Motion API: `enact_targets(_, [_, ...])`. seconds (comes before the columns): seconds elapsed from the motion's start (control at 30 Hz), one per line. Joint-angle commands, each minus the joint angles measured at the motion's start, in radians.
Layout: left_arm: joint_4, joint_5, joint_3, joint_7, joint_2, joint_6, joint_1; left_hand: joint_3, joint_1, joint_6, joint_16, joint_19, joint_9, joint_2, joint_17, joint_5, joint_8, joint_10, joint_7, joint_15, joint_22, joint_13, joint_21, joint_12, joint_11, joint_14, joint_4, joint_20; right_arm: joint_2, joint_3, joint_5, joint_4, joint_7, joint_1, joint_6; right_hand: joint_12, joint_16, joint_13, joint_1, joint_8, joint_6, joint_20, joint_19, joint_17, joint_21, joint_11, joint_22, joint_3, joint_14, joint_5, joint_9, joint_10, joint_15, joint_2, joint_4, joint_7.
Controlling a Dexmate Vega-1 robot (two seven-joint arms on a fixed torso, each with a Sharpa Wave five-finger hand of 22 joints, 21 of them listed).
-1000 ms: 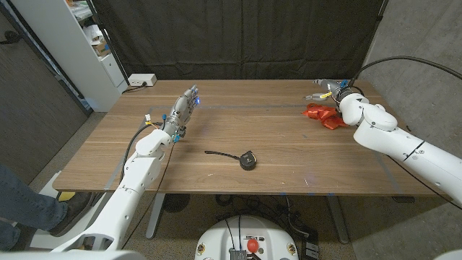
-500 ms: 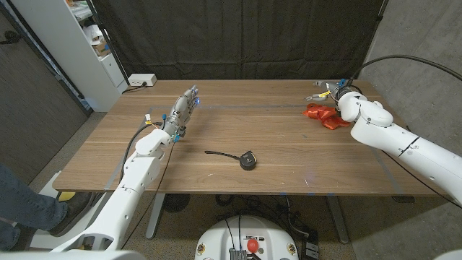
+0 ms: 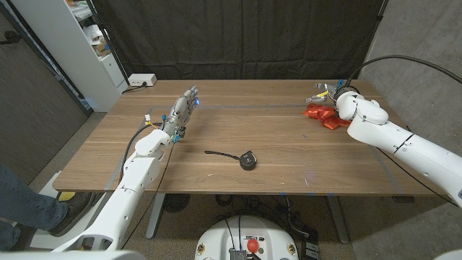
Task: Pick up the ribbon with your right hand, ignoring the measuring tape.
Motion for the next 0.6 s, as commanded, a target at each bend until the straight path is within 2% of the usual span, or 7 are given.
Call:
enact_targets(0.03, [-0.005,0.003,-0.003,0.004,0.001,0.005,0.007,0.001,0.006,0.003,-0.003,-0.161,0.001,0.011,0.006,-0.002,0.000,-0.010,0.000,0.008,0.004,0.001,-0.006,-0.002,-0.005,-0.069,-0.008,0.006,0.022,-0.006,0.027,0.037,-0.041,0.002,0.000,-0.002,0.007,0.003,0.005,-0.002,-0.005,-0.001,0.013,0.003,-0.002,0.006,0.002,-0.002,0.005,0.009,0.005,0.000,0.008,-0.006,0.002,0.001])
enact_targets(0.6, [-0.024,0.009,-0.006,0.015,0.006,0.023,0.021,0.002,0.006,0.003,-0.004,-0.163,0.002,0.014,0.006,-0.003,0.000,-0.011,0.001,0.010,0.005,0.001,-0.013,-0.003,-0.006,-0.074,-0.009,0.011,0.034,-0.026,0.047,0.077,-0.062,0.009,0.008,0.001,0.001,0.003,0.010,0.002,0.005,0.001,0.021,0.003,-0.006,0.006,0.002,-0.004,-0.007,0.014,0.005,0.005,0.010,-0.008,0.003,-0.001])
